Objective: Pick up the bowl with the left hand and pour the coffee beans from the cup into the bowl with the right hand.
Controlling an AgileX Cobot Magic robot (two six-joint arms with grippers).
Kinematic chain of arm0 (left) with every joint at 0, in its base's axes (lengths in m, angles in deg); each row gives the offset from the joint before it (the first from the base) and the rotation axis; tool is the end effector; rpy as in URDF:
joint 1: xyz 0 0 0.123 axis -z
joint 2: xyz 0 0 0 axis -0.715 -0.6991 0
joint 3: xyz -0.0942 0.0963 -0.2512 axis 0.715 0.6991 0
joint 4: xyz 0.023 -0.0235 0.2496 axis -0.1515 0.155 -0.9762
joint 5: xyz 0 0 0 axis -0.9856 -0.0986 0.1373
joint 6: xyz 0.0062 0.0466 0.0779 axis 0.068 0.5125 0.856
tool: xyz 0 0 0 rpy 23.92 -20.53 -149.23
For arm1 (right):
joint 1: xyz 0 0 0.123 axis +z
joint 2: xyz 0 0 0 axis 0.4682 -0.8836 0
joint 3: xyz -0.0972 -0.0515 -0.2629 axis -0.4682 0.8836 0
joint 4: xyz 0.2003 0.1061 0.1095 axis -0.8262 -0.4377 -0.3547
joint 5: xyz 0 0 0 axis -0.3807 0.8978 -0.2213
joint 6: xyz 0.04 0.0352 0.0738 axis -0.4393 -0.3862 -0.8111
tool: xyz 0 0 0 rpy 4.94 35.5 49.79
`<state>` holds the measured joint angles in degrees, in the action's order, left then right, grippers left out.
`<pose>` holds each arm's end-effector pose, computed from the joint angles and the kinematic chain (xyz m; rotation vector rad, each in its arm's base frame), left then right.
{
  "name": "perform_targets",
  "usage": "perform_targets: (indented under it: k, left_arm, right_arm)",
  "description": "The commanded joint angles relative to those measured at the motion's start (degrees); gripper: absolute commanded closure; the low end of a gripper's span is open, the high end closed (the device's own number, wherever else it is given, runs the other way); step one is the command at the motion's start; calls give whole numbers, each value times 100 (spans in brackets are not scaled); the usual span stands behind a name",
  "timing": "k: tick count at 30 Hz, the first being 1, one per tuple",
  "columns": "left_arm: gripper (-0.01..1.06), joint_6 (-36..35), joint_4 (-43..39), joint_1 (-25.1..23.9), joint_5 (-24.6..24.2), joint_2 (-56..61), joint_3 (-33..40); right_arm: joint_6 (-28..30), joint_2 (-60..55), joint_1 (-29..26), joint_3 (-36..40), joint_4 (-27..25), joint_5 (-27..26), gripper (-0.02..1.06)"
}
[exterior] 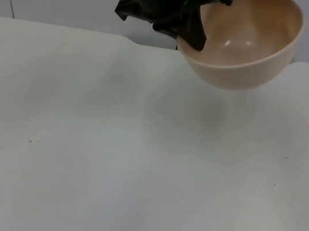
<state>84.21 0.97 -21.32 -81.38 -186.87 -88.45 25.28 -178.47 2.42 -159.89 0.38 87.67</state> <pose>0.3969 -0.2222 0.2199 0.4828 2.5375 -0.7984 0.3631 0.1921 0.3522 -0.6462 2.3282 -0.0340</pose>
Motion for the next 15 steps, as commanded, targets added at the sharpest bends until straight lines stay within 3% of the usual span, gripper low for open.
perform_targets:
  k: [1, 4, 11, 15]
  left_arm:
    - [105, 209, 380, -76, -34, -37, -36]
    - [105, 452, 894, -218, -120, -73, -36]
    - [105, 503, 975, -245, -157, -85, -36]
    - [105, 505, 1030, -245, -172, -96, -36]
  right_arm:
    - [47, 145, 25, -48, 81, -16, 105]
    - [243, 213, 25, -48, 254, 9, 105]
    - [719, 239, 78, -48, 294, -14, 105]
    - [747, 239, 360, -48, 1130, -126, 105]
